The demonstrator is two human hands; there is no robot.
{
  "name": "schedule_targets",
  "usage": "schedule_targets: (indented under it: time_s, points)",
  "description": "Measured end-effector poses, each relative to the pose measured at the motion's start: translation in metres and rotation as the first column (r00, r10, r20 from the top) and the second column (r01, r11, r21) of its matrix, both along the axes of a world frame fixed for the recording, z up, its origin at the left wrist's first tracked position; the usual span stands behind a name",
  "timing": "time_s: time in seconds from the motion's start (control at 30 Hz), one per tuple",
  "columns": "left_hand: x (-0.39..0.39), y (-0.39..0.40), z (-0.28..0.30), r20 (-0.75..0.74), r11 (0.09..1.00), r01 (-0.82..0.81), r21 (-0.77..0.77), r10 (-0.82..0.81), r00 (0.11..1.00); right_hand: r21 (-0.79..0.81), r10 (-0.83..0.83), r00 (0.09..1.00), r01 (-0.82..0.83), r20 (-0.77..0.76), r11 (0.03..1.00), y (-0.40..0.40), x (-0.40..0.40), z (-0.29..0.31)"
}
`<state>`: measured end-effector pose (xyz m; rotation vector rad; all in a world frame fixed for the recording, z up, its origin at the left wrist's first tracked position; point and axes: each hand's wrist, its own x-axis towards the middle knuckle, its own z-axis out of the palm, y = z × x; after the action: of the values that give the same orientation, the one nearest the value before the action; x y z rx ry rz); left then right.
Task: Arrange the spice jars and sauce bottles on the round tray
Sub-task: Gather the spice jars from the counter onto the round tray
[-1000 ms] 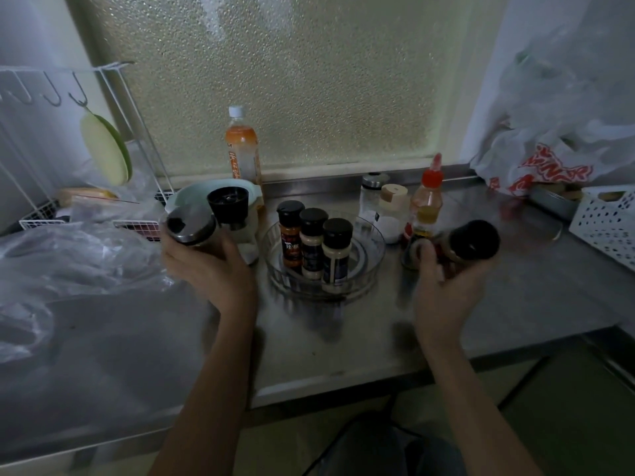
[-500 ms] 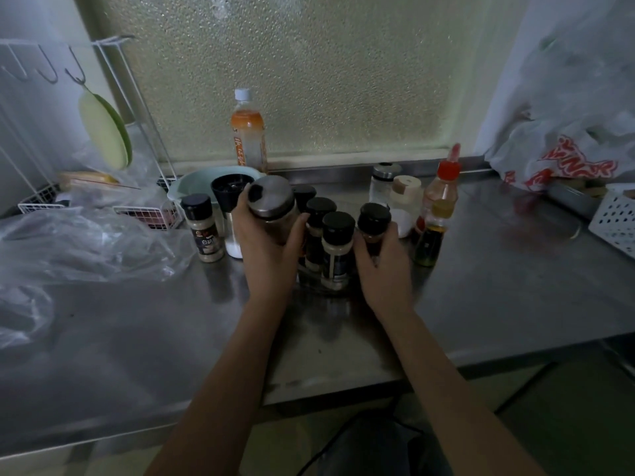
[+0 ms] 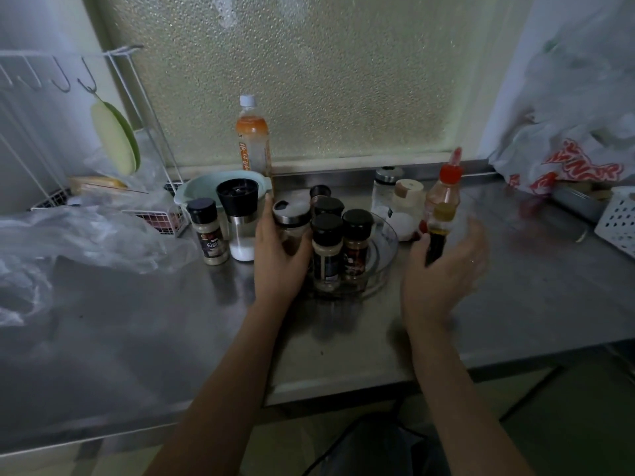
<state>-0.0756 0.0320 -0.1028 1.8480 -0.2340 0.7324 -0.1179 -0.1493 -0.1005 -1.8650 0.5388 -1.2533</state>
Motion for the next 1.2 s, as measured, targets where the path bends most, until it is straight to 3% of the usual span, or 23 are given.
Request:
schedule_targets:
  time_s: [0.13,0.23,0.3,0.4,0.5,0.57,0.67,0.8,0.97,1.1,1.2]
  points:
    - [-0.007,0.006,0.0,0.104,0.994,-0.108,-0.001,0.108,0.989,0.131,0.131,0.974,-0.107,-0.185,0.986,-0.012,0.016,-0.012]
    - [-0.008,0.015,0.001,0.157,0.932,-0.36,-0.035,0.36,0.919,0.125,0.105,0.972,-0.079,-0.212,0.989,-0.013,0.021,-0.012]
    - [-0.004,0.022,0.001,0.092,0.841,-0.539,-0.044,0.54,0.836,0.118,0.099,0.963,-0.072,-0.25,0.99,-0.014,0.024,-0.01]
    - [0.003,0.029,-0.001,-0.059,0.762,-0.648,-0.017,0.646,0.761,0.136,0.126,0.964,-0.095,-0.234,0.986,-0.018,0.029,-0.007]
    - [0.011,0.039,-0.004,-0.125,0.763,-0.646,-0.013,0.64,0.758,0.142,0.137,0.99,-0.14,0.03,0.98,-0.017,0.024,0.0]
    - [0.017,0.046,-0.004,-0.134,0.785,-0.618,-0.046,0.608,0.782,0.118,0.232,0.959,-0.253,0.162,0.96,-0.01,0.018,0.009]
    - [0.022,0.055,-0.004,-0.136,0.83,-0.554,-0.072,0.542,0.83,0.098,0.465,0.884,-0.468,0.058,0.878,0.001,0.02,0.008]
    - [0.034,0.07,-0.01,-0.148,0.878,-0.47,-0.092,0.455,0.878,0.054,0.561,0.814,-0.56,-0.154,0.827,0.006,0.032,-0.003]
    - [0.033,0.08,-0.01,-0.229,0.866,-0.434,-0.249,0.383,0.895,0.055,0.6,0.785,-0.6,-0.157,0.798,0.006,0.032,-0.001]
    - [0.019,0.073,0.002,-0.107,0.801,-0.479,-0.359,0.474,0.874,0.088,0.638,0.761,-0.632,-0.115,0.77,0.007,0.029,0.002]
    - [0.003,0.058,0.014,-0.026,0.814,-0.392,-0.429,0.423,0.906,0.11,0.64,0.763,-0.632,-0.091,0.768,0.01,0.029,0.002]
